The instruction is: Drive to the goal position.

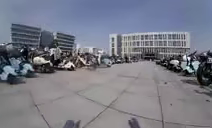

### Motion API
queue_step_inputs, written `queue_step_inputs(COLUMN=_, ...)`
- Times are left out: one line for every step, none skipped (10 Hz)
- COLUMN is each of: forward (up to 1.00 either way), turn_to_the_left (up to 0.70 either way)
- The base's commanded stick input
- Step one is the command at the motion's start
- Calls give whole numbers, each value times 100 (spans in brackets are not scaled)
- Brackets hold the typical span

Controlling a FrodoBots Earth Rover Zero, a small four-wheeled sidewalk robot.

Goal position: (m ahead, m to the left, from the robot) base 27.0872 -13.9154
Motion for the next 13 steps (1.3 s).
queue_step_inputs(forward=100, turn_to_the_left=0)
queue_step_inputs(forward=100, turn_to_the_left=0)
queue_step_inputs(forward=100, turn_to_the_left=0)
queue_step_inputs(forward=100, turn_to_the_left=0)
queue_step_inputs(forward=100, turn_to_the_left=0)
queue_step_inputs(forward=100, turn_to_the_left=-17)
queue_step_inputs(forward=100, turn_to_the_left=-27)
queue_step_inputs(forward=100, turn_to_the_left=-27)
queue_step_inputs(forward=100, turn_to_the_left=-27)
queue_step_inputs(forward=100, turn_to_the_left=-27)
queue_step_inputs(forward=100, turn_to_the_left=-27)
queue_step_inputs(forward=100, turn_to_the_left=-27)
queue_step_inputs(forward=100, turn_to_the_left=-27)
